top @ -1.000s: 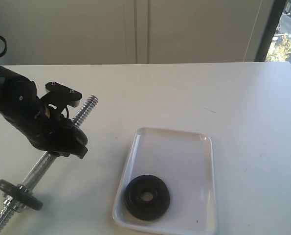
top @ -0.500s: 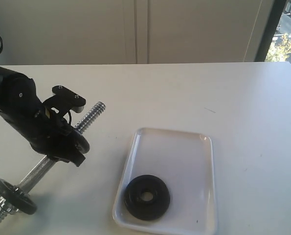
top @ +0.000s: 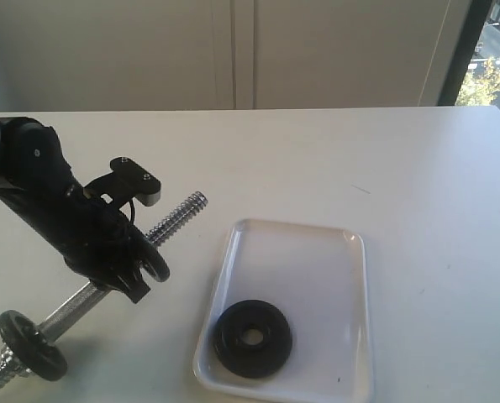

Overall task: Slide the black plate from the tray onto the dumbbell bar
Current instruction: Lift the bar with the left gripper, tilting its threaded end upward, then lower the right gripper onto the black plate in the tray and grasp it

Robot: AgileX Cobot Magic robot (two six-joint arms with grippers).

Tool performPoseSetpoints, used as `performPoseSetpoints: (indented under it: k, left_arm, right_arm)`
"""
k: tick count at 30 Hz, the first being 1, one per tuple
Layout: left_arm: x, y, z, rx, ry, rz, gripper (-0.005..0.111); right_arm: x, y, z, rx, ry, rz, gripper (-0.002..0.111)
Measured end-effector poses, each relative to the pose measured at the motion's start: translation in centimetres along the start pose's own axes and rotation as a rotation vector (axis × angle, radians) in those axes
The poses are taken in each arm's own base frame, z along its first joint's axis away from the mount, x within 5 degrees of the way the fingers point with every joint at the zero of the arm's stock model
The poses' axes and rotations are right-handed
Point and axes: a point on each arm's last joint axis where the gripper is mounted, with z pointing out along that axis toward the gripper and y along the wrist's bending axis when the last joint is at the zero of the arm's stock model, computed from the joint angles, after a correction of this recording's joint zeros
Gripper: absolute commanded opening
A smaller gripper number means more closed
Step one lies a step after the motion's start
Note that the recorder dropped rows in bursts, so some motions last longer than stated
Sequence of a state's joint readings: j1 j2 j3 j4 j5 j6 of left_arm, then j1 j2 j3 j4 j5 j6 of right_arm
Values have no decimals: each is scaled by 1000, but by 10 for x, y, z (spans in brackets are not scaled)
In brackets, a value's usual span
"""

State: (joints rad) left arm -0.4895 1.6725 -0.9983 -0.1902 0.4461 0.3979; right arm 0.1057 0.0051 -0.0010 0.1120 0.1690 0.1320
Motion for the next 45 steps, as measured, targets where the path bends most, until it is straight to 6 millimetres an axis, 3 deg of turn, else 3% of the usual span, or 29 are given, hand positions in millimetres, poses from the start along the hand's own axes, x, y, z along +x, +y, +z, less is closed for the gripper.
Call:
performPoseSetpoints:
  k: [4, 9, 13, 18, 22, 27, 31, 34, 37, 40, 45]
  left_arm:
    - [0, 0, 0, 1, -1, -2, 0]
    - [0, 0, 0, 1, -1, -2, 0]
    - [0, 0, 0, 1, -1, -2, 0]
    - [0, 0, 0, 2, -1, -4, 0]
    - [0, 0, 0, 2, -1, -4, 0]
    - [0, 0, 0, 2, -1, -4, 0]
    - [0, 0, 0, 2, -1, -4, 0]
    - [0, 0, 0, 2, -1, -4, 0]
    - [0, 0, 0, 2, -1, -4, 0]
    - [0, 0, 0, 2, -1, -4, 0]
    - [0, 0, 0, 2, -1, -4, 0]
  right_arm:
    - [-21, 2, -2, -46, -230, 208, 0]
    - [-42, 0, -10, -77, -480, 302, 0]
    - [-46, 0, -12, -112, -517, 416, 0]
    - [-34, 8, -1, -57, -144, 396, 0]
    - [-46, 17, 17, -15, 139, 253, 0]
    - [-77, 49, 63, -194, 496, 52, 0]
    - [-84, 79, 111, -390, 761, -67, 0]
    - [-78, 96, 137, -434, 878, -208, 0]
    - [-71, 117, 150, -426, 956, -374, 0]
    - [-60, 139, 157, -419, 1014, -544, 0]
    - [-25, 174, 160, -482, 1079, -759, 1]
